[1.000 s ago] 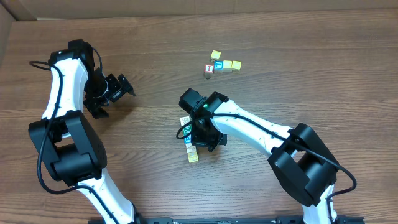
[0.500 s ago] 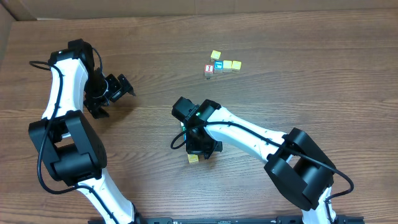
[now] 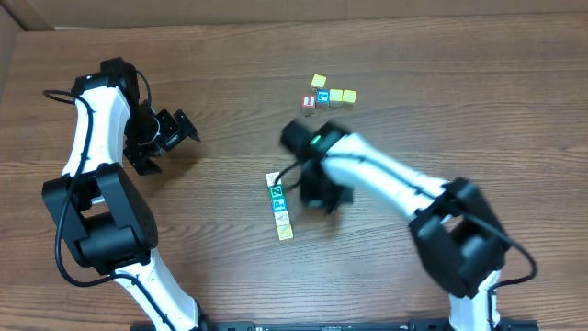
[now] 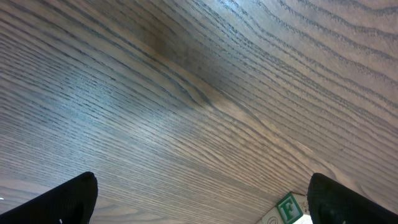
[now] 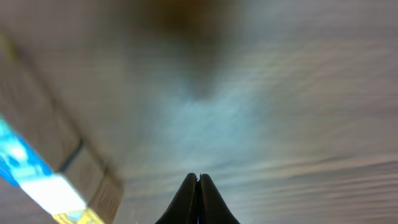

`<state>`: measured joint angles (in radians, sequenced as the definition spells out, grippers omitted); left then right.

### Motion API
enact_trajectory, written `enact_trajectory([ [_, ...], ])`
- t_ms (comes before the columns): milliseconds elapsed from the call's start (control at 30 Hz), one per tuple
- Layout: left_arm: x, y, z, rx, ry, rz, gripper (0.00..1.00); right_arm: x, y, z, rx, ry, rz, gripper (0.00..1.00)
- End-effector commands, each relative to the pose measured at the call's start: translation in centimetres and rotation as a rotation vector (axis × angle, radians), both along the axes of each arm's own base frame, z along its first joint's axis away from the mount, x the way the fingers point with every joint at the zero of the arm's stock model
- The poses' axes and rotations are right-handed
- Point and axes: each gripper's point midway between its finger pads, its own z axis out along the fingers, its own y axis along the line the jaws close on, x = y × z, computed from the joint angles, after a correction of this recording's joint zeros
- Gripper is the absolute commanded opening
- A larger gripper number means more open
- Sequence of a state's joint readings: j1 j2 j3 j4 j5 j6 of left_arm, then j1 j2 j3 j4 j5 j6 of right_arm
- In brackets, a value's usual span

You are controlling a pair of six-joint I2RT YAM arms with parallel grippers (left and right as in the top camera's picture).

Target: Flip 5 blocks

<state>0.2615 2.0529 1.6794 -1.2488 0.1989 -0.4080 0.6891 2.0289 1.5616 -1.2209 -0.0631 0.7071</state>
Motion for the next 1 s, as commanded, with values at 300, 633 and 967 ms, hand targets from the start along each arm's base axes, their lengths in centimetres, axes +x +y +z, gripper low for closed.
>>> enact_trajectory([
  [300,0.6,-0.3,0.6,0.002,-0.025,-0.025,1.0,7.9,-10.5,4.1,0.039,-0.131,-0.065,0.34],
  [633,0.6,-0.3,0.6,0.002,-0.026,-0.026,1.0,8.7,-12.7,4.1,0.003,-0.145,-0.081,0.93],
  [967,0.6,-0.3,0.6,0.002,-0.027,-0.024,1.0,5.9,-11.3,4.5,0.093,-0.024,-0.085,0.04],
])
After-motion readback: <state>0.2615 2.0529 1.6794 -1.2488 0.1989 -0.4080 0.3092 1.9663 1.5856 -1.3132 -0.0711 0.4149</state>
